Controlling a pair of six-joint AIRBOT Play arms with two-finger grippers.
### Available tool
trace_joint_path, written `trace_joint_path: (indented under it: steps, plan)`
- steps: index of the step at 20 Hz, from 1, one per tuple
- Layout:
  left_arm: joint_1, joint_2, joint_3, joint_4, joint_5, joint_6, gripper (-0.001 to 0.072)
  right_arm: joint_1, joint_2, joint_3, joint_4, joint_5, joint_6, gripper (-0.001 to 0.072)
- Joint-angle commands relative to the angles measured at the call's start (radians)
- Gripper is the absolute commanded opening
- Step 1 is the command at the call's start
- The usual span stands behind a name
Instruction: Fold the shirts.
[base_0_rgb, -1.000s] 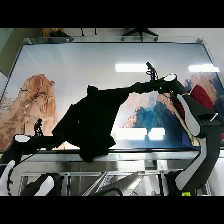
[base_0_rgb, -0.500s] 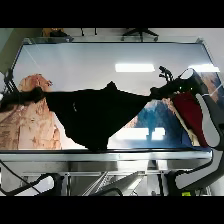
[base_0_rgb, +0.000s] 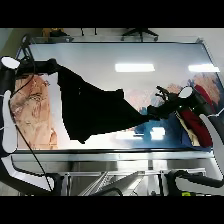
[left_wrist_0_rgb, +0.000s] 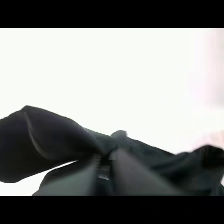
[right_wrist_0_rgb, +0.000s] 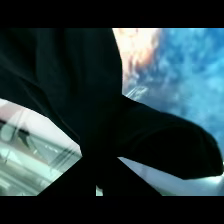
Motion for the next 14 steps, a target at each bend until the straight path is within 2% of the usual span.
trace_joint_path:
  steps: [1,2,3,6,7,9,10,11,12,14]
  plan:
    - [-0.027,-0.119,0.148,-0.001,-0.177,-0.058,0.0697,0.007,0.035,-0.046,0.004,-0.073,0.006,0.0324]
    - [-0.013,-0.126,0.180,-0.001,-0.239,-0.073,0.0697,0.002,0.037,-0.038,-0.002,-0.064,-0.014,0.0532]
    - [0.005,-0.126,0.210,0.000,-0.303,-0.087,0.0697,-0.011,0.041,-0.024,-0.008,-0.048,-0.035,0.0580]
    - [0.097,-0.078,0.203,0.041,-0.489,-0.161,0.0685,-0.087,0.059,0.029,-0.021,-0.034,-0.112,0.0581]
    - [0.120,-0.052,0.157,0.101,-0.545,-0.175,0.0635,-0.112,0.060,0.032,-0.021,-0.034,-0.140,0.0581]
    - [0.141,0.023,-0.010,0.223,-0.608,-0.187,0.0635,-0.149,0.036,0.031,-0.024,-0.008,-0.183,0.0583]
    - [0.144,0.071,-0.130,0.253,-0.592,-0.187,0.0635,-0.156,0.020,0.030,-0.026,0.014,-0.202,0.0585]
    - [0.145,0.117,-0.248,0.260,-0.558,-0.184,0.0635,-0.155,0.004,0.027,-0.034,0.026,-0.209,0.0622]
    - [0.142,0.160,-0.366,0.255,-0.516,-0.184,0.0636,-0.153,-0.011,0.022,-0.044,0.037,-0.224,0.0696]
    - [0.126,0.242,-0.592,0.252,-0.424,-0.169,0.0639,-0.153,-0.028,0.002,-0.047,0.065,-0.254,0.0704]
